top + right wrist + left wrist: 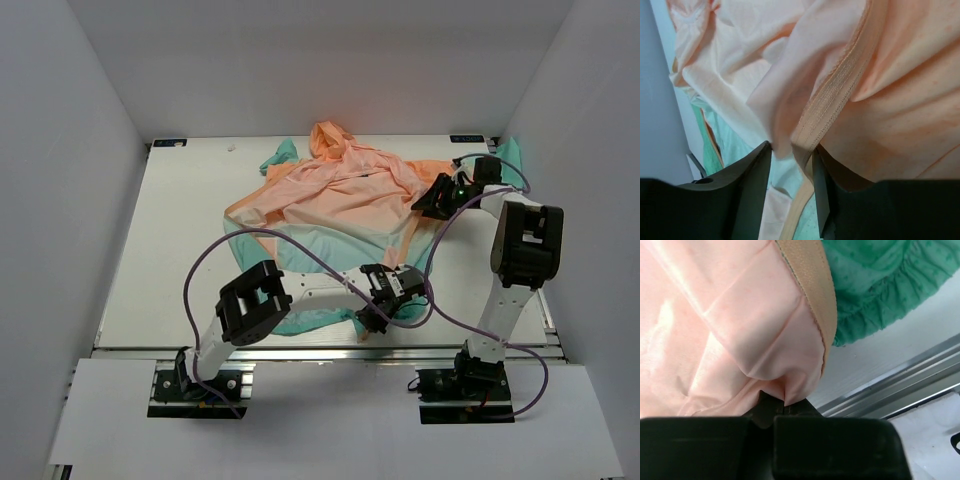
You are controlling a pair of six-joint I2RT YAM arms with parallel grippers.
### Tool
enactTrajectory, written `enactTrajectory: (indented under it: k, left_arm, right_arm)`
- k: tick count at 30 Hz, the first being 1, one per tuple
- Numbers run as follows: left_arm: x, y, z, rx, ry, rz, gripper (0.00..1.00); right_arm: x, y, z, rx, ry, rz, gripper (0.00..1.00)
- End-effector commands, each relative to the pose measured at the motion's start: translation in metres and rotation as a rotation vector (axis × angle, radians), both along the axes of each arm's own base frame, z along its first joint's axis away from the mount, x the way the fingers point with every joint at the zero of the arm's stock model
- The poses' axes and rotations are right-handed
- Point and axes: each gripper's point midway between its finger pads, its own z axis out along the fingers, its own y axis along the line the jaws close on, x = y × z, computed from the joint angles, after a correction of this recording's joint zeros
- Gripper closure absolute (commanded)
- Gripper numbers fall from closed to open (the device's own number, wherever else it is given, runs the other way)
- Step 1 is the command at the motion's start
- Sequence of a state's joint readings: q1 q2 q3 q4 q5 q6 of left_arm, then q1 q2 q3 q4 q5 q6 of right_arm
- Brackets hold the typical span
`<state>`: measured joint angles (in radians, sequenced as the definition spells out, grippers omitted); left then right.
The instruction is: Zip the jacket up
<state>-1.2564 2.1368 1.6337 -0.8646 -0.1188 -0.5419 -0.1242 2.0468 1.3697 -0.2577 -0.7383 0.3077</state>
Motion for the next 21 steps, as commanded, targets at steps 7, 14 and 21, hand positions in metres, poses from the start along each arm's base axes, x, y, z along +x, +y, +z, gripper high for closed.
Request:
enactTrajectory:
  k: [7, 14, 21]
  left_arm:
    - [0.011, 0.002, 0.079, -0.266, -0.049, 0.052, 1.0]
    - [0.002, 0.031, 0.095, -0.557, 0.156, 0.127, 1.0]
    - [-0.01, 0.052, 0.08, -0.615, 0.272, 0.165, 1.0]
  right_arm:
    - [0.01, -0.003, 0.072, -0.045, -0.173, -0.018, 0.73]
    - [0.033, 0.035, 0.072, -0.19, -0.185, 0.07, 1.0]
    - [0.047, 0.13, 0.061, -0.273, -0.219, 0.192, 1.0]
